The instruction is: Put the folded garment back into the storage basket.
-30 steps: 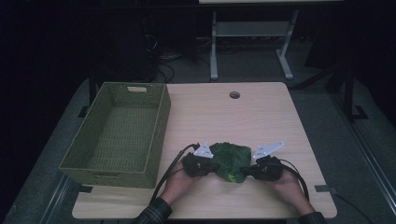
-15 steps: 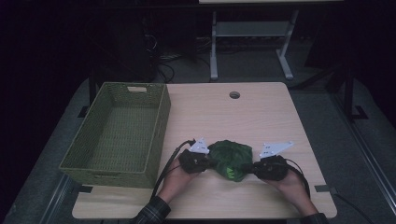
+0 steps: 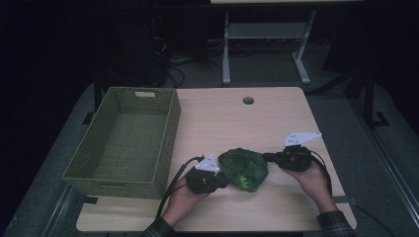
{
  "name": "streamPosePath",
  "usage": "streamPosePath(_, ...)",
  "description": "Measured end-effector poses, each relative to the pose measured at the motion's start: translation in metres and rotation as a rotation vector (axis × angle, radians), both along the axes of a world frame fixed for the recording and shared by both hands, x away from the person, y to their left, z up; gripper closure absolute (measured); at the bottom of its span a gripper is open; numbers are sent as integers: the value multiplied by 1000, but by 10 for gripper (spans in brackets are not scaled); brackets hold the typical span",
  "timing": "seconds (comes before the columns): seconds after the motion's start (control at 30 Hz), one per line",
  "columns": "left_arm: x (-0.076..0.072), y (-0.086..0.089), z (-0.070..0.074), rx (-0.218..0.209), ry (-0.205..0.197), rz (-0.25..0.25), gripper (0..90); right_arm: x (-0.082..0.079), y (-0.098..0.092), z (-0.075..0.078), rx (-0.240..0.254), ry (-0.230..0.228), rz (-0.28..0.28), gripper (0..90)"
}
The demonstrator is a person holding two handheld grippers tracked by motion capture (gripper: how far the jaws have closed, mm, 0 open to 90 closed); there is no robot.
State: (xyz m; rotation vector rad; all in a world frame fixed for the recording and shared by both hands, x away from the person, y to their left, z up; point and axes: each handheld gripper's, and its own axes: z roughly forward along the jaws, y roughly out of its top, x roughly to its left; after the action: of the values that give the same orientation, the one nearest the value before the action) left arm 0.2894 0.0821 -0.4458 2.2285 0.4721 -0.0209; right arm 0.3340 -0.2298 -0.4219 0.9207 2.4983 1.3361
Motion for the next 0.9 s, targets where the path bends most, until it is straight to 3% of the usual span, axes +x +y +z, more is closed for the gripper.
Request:
streamPosePath(0.2,-1,-19,-10,29,-2,-15,899,34,6,-14,-27,19,-50,900)
streamPosePath(0.37,4,-23,-15,47,-1,3,899,47,14,-26,-55,42,-47,900)
streamPosePath(0.63,23,-18,-17,68,-24,74,899,35,15,-31,-75,67,-9,900)
streamPosePath(0.9,40,-1,-17,81,-34,123,898,9,12,-32,-82,97,50,900)
